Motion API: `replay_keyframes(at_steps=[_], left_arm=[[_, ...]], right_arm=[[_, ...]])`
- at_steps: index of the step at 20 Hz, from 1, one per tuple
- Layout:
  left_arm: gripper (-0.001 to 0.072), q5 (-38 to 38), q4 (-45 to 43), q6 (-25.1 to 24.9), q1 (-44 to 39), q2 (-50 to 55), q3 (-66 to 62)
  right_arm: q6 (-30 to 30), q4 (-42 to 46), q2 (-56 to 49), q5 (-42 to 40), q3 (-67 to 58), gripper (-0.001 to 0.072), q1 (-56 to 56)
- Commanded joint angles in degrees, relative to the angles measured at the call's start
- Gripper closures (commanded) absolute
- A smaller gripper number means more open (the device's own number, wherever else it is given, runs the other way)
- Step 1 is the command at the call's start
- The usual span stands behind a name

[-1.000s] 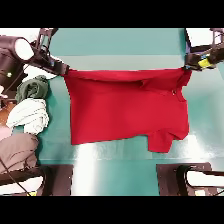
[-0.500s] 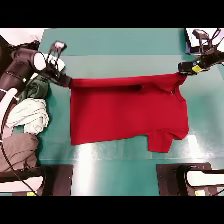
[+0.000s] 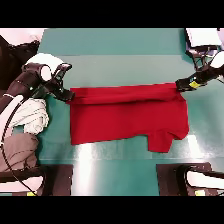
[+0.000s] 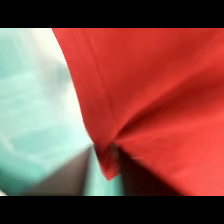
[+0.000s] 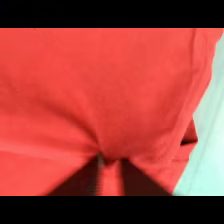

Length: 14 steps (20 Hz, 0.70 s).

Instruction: Fold the shirts.

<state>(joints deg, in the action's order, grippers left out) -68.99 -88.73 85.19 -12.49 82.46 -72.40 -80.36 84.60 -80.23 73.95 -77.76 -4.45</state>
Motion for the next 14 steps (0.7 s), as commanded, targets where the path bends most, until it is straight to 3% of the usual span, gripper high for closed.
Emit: replay_keyframes(at_steps=[1,5,9,14], left_arm=[[0.0141,-5.1,1.7,-0.2,0.0,0.0,0.3],[0.0168,-9.6,1.9,-1.6,0.0,-2.5,0.3],[0.0168,-9.2,4.7,-1.3,0.0,-9.9,5.0],[0.0168,-7.0,9.8,0.4,0.0,-16.2,20.2]], right_arm=[[0.1,-1.0,1.0,3.0,1.9,0.0117,-0.7],[-0.1,-2.5,6.1,7.7,4.3,0.0117,-5.0],[-0.1,-10.8,17.5,10.4,18.3,0.0126,-13.1],[-0.1,-11.5,29.8,11.0,34.5,0.0127,-17.9]])
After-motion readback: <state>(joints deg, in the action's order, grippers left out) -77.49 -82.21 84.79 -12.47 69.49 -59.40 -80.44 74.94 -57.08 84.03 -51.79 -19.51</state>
